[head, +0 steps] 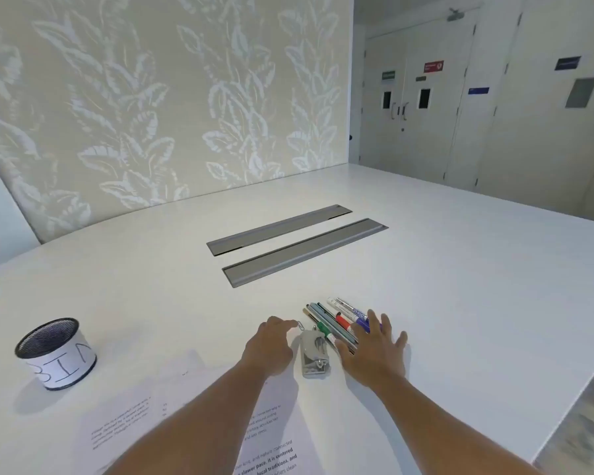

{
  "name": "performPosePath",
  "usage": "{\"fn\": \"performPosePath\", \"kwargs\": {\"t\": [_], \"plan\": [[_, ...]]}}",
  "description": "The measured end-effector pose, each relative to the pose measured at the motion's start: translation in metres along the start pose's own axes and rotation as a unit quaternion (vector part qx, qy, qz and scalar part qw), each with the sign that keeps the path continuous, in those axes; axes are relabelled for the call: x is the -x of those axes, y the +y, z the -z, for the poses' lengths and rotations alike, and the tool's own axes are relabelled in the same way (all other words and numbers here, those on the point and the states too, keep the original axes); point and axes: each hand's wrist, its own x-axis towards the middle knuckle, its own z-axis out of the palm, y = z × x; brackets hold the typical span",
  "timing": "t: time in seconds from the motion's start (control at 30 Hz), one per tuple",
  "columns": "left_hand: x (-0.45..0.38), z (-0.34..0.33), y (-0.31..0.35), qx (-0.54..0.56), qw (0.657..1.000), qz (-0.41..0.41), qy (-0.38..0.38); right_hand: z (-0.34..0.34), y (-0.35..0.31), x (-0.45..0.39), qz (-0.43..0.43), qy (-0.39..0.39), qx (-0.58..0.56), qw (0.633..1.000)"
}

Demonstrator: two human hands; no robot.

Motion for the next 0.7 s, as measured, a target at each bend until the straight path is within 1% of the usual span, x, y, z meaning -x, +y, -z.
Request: {"fn": "performPosePath", "kwargs": {"t": [0.1, 0.27, 0.47, 0.6, 0.7], "plan": [[-0.005, -0.004, -0.001, -0.028, 0.999, 0.003, -0.018, -0.007, 0.002, -0.002, 0.002, -0.015, 0.006, 1.000], [-0.014, -0.008, -0.005, -0.074, 0.997, 0.000, -0.021, -0.019, 0.005, -0.008, 0.005, -0.001, -0.001, 1.000], [-0.023, -0.009, -0.013, -0.126, 0.991, -0.027, -0.022, -0.023, 0.006, -0.013, 0.006, 0.037, -0.010, 0.999], [-0.028, -0.011, -0.016, -0.163, 0.985, -0.057, -0.015, -0.025, 0.006, -0.016, -0.010, 0.062, -0.027, 0.998], [-0.032, -0.014, -0.019, -0.170, 0.984, -0.059, -0.004, -0.026, 0.003, -0.019, -0.020, 0.074, -0.033, 0.997]]}}
